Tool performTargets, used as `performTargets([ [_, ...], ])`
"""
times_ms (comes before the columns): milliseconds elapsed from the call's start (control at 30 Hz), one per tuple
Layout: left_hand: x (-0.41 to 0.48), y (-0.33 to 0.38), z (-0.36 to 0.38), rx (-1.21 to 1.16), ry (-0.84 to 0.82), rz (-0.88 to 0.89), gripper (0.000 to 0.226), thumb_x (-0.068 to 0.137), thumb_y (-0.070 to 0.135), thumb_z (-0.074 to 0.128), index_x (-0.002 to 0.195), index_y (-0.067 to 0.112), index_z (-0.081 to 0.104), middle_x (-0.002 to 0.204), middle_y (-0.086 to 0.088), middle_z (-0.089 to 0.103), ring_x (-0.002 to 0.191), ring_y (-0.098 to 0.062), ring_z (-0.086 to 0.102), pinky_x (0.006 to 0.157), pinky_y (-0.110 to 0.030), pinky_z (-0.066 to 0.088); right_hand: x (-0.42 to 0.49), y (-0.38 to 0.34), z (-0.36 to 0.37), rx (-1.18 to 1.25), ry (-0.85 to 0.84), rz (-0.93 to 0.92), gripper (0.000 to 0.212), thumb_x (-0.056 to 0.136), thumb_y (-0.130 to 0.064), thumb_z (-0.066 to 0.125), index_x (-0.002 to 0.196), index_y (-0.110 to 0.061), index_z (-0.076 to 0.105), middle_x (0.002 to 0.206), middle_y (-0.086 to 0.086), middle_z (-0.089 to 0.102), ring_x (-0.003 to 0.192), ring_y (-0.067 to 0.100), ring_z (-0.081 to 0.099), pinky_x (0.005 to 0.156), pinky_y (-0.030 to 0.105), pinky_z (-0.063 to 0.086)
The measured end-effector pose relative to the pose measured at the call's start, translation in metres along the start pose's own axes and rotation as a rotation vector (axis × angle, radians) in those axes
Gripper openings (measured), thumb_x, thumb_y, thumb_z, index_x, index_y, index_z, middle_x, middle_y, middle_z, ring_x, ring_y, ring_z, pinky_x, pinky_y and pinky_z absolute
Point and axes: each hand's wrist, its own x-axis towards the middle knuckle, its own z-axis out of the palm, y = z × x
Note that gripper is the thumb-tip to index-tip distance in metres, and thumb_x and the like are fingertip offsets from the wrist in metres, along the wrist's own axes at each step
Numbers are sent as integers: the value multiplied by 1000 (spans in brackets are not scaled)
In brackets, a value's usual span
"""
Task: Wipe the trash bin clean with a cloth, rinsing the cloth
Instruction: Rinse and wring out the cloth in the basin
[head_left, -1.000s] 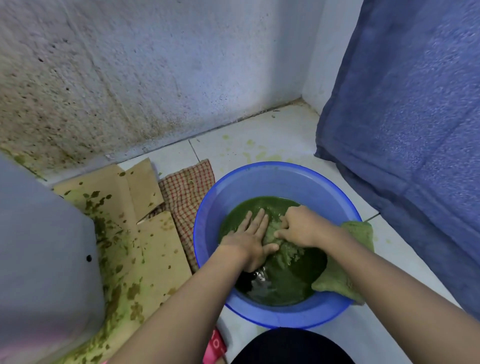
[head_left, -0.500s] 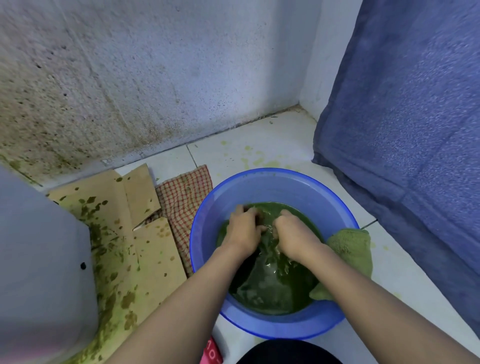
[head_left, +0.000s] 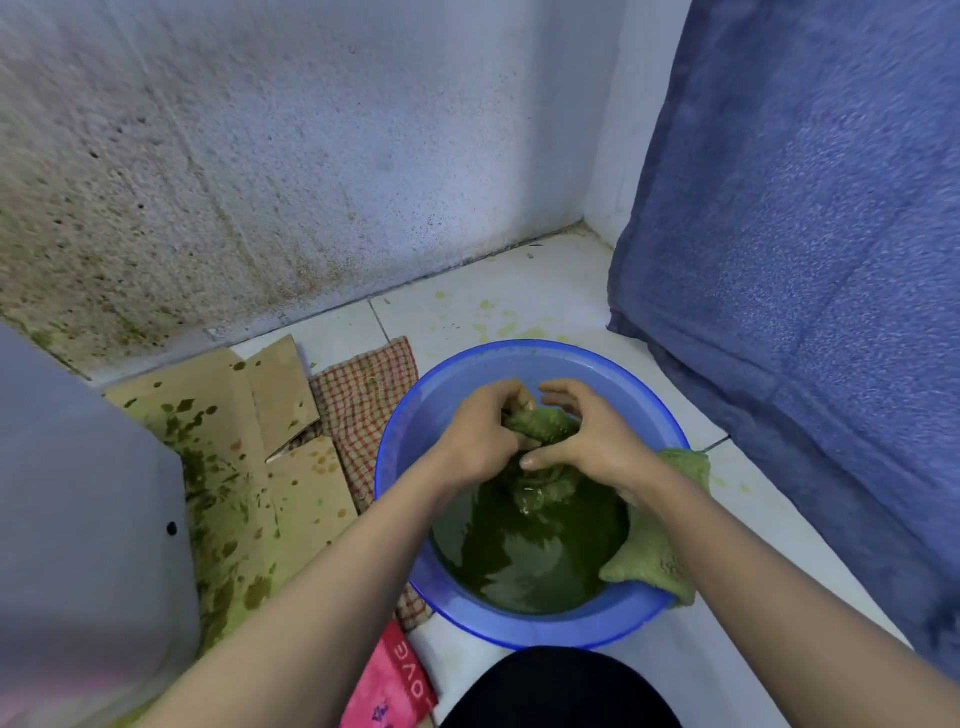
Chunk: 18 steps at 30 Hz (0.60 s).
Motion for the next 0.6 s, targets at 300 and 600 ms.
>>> performTargets([
  [300, -13, 78, -34, 137, 26, 197, 34, 71, -6, 77, 98, 13, 75, 92, -4, 76, 92, -18, 71, 87, -28, 55, -24, -18, -4, 346, 29, -141, 33, 63, -11, 89, 93, -15, 75, 87, 6, 77, 85, 22, 74, 80, 36, 59],
  [600, -15, 63, -33, 122, 193, 259, 45, 78, -12, 59, 113, 15, 69, 103, 5, 69, 95, -6, 61, 85, -13, 45, -20, -2, 9, 956, -396, 109, 59, 51, -20, 95, 106, -14, 74, 117, 16, 70, 110, 32, 67, 93, 57, 52],
])
